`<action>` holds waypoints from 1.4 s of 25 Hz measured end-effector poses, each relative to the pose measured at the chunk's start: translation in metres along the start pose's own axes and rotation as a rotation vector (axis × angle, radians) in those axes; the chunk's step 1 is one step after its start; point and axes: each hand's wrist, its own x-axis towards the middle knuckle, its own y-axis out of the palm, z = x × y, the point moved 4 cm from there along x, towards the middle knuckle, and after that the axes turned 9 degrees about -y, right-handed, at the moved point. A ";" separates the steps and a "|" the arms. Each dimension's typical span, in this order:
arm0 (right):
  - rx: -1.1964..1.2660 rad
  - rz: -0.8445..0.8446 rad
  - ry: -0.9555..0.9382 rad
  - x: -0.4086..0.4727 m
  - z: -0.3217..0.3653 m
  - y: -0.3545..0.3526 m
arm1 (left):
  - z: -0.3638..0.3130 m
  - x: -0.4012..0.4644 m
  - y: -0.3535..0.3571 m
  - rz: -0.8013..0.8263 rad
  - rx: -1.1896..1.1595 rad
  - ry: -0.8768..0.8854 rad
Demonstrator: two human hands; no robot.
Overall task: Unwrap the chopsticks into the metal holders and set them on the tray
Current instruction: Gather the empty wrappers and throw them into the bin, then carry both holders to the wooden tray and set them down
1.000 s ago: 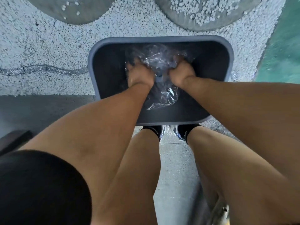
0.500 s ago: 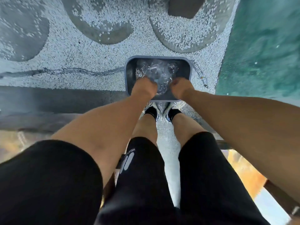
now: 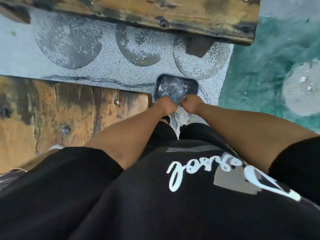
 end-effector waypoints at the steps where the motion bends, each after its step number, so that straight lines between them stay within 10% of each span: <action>1: 0.006 0.009 -0.014 -0.013 0.008 0.002 | 0.007 -0.018 -0.003 -0.023 -0.054 0.000; 15: -0.409 0.258 -0.332 -0.071 0.096 0.083 | 0.186 -0.131 0.070 -0.223 -0.754 -0.284; 35: -0.749 0.410 -0.437 -0.148 0.187 0.387 | 0.459 -0.226 0.310 -0.285 -1.413 -0.475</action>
